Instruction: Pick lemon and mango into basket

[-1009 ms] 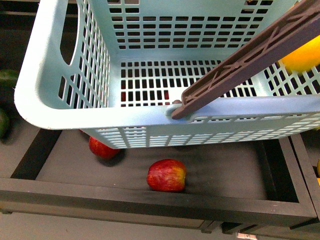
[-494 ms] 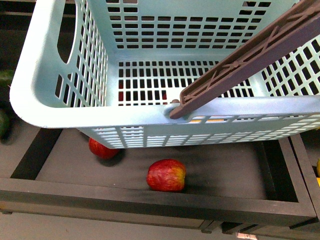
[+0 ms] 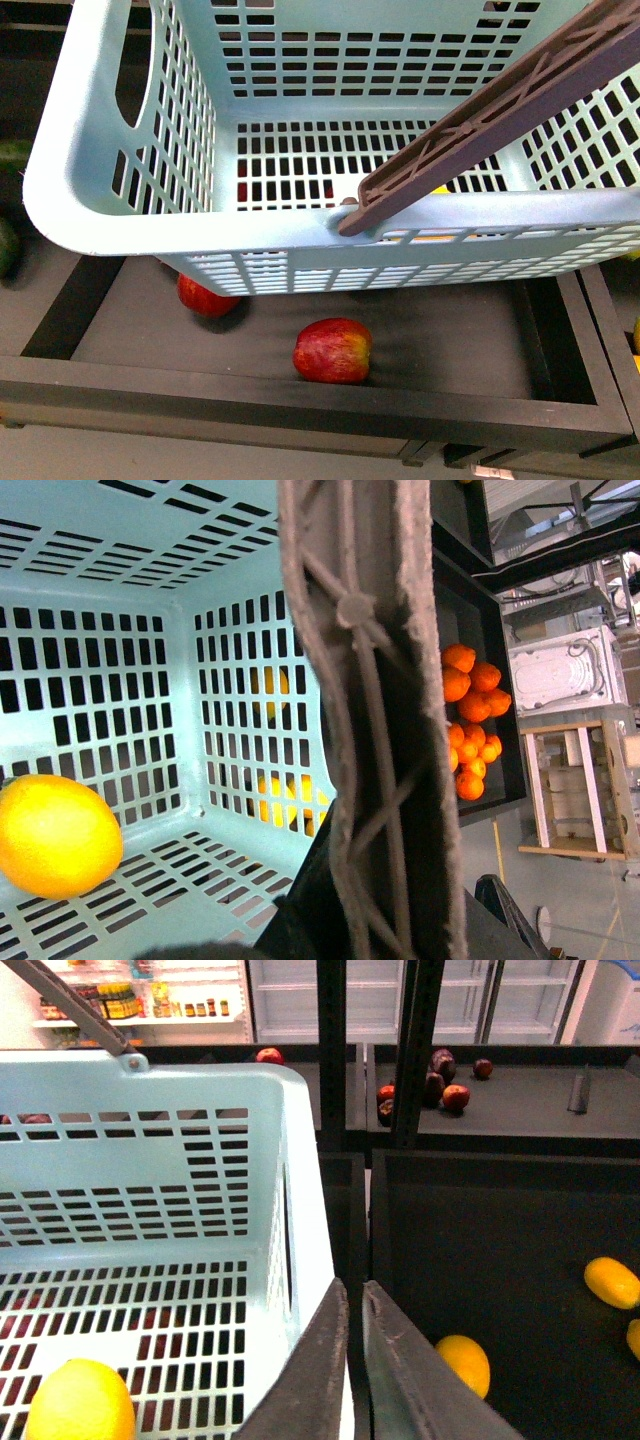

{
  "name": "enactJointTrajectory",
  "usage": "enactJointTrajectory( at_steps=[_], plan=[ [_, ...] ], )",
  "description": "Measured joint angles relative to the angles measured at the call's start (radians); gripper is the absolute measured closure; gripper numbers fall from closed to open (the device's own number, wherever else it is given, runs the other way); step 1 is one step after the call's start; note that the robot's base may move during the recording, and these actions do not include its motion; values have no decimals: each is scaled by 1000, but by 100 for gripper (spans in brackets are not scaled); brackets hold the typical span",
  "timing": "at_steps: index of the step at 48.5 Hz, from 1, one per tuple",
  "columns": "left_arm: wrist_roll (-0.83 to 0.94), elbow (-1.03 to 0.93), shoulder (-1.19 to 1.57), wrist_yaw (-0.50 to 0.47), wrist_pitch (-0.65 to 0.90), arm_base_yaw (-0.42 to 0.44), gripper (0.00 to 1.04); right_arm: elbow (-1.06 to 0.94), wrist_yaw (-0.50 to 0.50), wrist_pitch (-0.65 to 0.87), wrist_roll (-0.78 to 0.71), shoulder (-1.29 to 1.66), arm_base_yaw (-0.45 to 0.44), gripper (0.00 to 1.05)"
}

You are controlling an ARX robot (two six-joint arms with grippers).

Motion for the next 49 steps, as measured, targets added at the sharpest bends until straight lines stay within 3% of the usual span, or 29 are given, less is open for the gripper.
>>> enactJointTrajectory(
  at_steps=[15,26,49],
  plan=[
    [0,0,0,0,0,0,100,-1,0,-2,0,-6,0,53],
    [0,0,0,0,0,0,100,-1,0,-2,0,-6,0,9],
    [-5,1,0,11,1,-8,100,-2,3,-3,0,-10,-3,9]
  ],
)
